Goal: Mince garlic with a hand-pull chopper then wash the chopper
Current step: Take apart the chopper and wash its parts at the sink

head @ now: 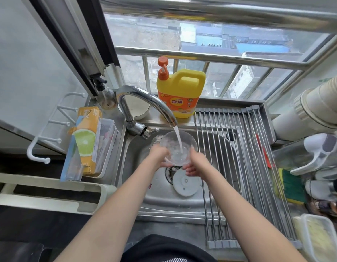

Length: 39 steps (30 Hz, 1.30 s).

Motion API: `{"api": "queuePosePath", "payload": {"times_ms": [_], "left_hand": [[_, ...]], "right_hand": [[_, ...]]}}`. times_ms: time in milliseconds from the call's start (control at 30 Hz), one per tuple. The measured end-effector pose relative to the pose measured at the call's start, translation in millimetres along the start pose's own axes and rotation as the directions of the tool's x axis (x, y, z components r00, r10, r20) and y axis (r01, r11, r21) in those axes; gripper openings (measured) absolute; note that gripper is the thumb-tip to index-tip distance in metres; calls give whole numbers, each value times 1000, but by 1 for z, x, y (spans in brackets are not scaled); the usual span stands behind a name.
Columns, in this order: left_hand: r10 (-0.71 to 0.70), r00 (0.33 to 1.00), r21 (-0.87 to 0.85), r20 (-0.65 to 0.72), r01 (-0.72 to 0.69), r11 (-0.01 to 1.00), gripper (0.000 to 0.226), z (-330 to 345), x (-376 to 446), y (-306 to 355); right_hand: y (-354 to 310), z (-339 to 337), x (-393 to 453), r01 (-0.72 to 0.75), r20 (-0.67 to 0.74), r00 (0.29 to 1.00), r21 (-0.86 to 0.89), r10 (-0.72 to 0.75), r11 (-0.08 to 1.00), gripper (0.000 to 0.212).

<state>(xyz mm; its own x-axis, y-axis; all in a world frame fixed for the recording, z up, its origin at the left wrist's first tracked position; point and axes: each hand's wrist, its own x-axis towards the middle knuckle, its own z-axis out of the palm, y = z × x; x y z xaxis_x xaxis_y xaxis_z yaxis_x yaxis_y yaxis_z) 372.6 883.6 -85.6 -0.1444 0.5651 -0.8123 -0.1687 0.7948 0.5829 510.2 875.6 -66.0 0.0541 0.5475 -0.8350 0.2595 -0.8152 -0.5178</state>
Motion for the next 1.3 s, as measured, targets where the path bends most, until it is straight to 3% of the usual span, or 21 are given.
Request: {"api": "queuePosePath", "payload": {"times_ms": [100, 200, 300, 367, 467, 533, 600, 700, 767, 900, 967, 1033, 1067, 1167, 1233, 1300], "left_hand": [[188, 982, 180, -31, -179, 967, 45, -1, 5, 4], [257, 966, 134, -36, -250, 959, 50, -5, 10, 2], [99, 994, -17, -56, -100, 995, 43, -7, 14, -5], [-6, 1000, -81, 20, 8, 997, 36, -4, 11, -6], [5, 999, -42, 39, -3, 999, 40, 2, 8, -2], [145, 989, 147, 1, -143, 979, 42, 6, 8, 3], [354, 935, 321, 25, -342, 883, 45, 11, 5, 10], [568, 821, 323, 68, -556, 766, 40, 28, -9, 24], [600, 793, 296, 101, -600, 743, 32, 44, -12, 34], [332, 938, 184, 99, -346, 920, 37, 60, -16, 53], [274, 960, 396, 55, -273, 877, 47, 59, -12, 58], [277, 961, 650, -11, -204, 733, 53, 53, -8, 57], [272, 961, 662, -38, -180, 727, 57, 51, -6, 55], [184, 983, 410, -4, -166, 897, 64, 40, -1, 49], [-12, 984, 189, 177, -22, 982, 54, 35, -2, 46], [-91, 959, -7, 269, 96, 995, 37, 33, -2, 46]], "right_hand": [[19, 10, 0, -53, 68, 997, 137, 44, 989, 26], [24, 21, 1, 174, -38, 985, 246, -169, 954, 17], [18, 20, -3, 480, -172, 853, -108, -492, 870, 20], [13, 14, -1, 498, -215, 792, -313, -571, 809, 26], [9, 3, 10, 344, -259, 873, -274, -413, 898, 46], [17, 0, 18, 254, -213, 934, -162, -285, 954, 39], [27, 1, 18, 197, -205, 956, -72, -208, 978, 29], [38, 7, 16, 139, -260, 958, 60, -119, 989, 22], [41, 10, 15, 124, -259, 961, 87, -98, 989, 18], [42, 12, 14, 123, -243, 965, 81, -100, 989, 19], [43, 13, 12, 121, -232, 968, 90, -97, 989, 20], [42, 14, 9, 109, -207, 975, 152, -76, 982, 19], [42, 14, 7, 102, -194, 979, 186, -65, 977, 18], [39, 15, 4, 91, -171, 984, 246, -49, 965, 16], [36, 16, 2, 98, -139, 988, 264, -63, 960, 13], [33, 16, 0, 101, -106, 991, 265, -76, 959, 12]]}}
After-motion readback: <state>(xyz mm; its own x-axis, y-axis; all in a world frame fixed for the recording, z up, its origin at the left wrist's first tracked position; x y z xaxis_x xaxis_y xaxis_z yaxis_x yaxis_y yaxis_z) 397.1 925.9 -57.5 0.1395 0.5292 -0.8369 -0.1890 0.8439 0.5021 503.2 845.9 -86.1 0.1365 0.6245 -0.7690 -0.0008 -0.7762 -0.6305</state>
